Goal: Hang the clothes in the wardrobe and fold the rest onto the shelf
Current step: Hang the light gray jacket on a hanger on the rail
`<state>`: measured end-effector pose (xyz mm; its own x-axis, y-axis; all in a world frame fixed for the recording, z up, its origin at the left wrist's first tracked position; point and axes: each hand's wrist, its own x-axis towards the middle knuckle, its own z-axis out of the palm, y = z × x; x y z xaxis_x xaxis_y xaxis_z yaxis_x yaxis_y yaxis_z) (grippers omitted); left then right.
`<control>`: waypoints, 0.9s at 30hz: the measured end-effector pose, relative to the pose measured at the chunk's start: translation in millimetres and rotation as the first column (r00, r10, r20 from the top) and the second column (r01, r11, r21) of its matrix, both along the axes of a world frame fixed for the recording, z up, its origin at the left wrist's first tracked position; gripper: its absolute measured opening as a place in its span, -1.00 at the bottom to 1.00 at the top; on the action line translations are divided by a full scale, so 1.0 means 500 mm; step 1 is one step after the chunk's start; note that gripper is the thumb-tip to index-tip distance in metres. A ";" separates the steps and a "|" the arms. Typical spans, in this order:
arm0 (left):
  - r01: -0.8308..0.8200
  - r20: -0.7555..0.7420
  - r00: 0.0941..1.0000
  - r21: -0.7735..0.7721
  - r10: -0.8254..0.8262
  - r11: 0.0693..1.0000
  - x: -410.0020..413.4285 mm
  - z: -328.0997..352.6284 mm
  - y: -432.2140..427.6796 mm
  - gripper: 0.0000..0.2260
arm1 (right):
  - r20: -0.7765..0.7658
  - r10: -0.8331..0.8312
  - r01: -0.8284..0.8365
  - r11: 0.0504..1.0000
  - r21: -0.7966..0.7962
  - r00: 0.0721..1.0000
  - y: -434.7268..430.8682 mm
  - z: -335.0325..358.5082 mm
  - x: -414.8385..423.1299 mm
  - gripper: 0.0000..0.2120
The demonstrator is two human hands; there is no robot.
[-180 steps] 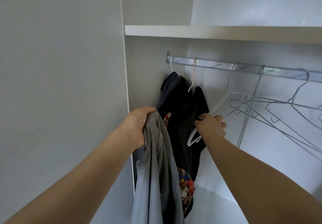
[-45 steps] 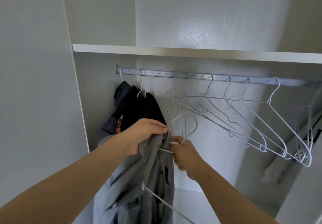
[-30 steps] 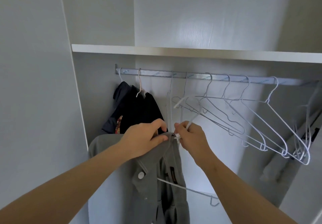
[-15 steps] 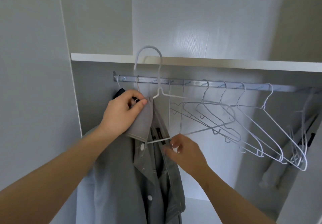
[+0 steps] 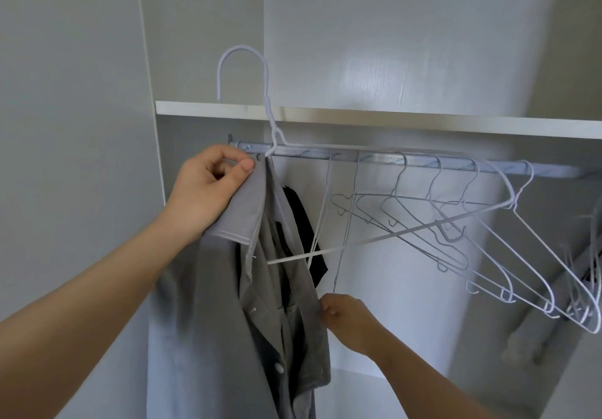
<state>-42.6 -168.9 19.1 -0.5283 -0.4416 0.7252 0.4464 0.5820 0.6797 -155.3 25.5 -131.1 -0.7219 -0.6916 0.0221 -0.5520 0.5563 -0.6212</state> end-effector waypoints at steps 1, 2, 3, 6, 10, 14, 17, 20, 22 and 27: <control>-0.012 -0.003 1.000 -0.004 0.012 1.000 0.003 0.001 -0.007 -0.82 | 0.075 -0.037 0.042 0.996 -0.077 0.997 0.001 0.002 -0.003 -0.85; -0.026 -0.007 1.000 -0.011 0.026 1.000 0.006 0.002 -0.014 -0.81 | 0.151 -0.076 0.101 0.982 -0.161 0.986 0.005 0.005 -0.008 -0.84; -0.042 -0.010 0.999 -0.023 0.042 0.999 0.010 0.003 -0.023 -0.80 | 0.208 -0.115 0.163 0.959 -0.232 0.971 0.009 0.010 -0.013 -0.85; -0.060 0.001 0.998 -0.081 0.060 0.995 0.020 -0.002 -0.048 -0.77 | 0.261 -0.200 0.288 0.886 -0.363 0.944 0.022 0.030 -0.032 -0.86; -0.028 0.027 0.999 -0.148 0.032 0.989 0.030 -0.005 -0.071 -0.77 | 0.158 -0.155 0.212 0.862 -0.461 0.975 0.052 0.072 -0.056 -0.82; -0.007 0.093 0.995 -0.253 0.032 0.967 0.025 -0.009 -0.071 -0.76 | 0.082 -0.155 0.175 0.899 -0.401 0.984 0.106 0.112 -0.084 -0.83; -0.005 0.163 0.984 -0.375 0.072 0.927 0.013 -0.023 -0.058 -0.72 | 0.037 -0.152 0.156 0.927 -0.340 0.988 0.148 0.129 -0.099 -0.84; -0.036 0.226 0.951 -0.598 0.211 0.801 0.003 -0.034 -0.037 -0.69 | -0.014 -0.225 0.212 0.937 -0.279 0.974 0.181 0.138 -0.108 -0.82; -0.076 0.192 0.926 -0.751 0.326 0.656 -0.011 -0.039 -0.013 -0.71 | -0.067 -0.274 0.252 0.939 -0.233 0.959 0.202 0.138 -0.111 -0.81; -0.190 0.001 0.903 -0.896 0.429 0.401 -0.066 -0.062 0.051 -0.73 | -0.022 -0.403 0.390 0.898 -0.204 0.915 0.237 0.131 -0.104 -0.82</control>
<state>-75.6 -143.5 -11.8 -0.6728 0.1827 0.7169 0.0311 0.9751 -0.2194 -207.1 143.9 -65.6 -0.9283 -0.3262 0.1785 -0.3511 0.6111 -0.7094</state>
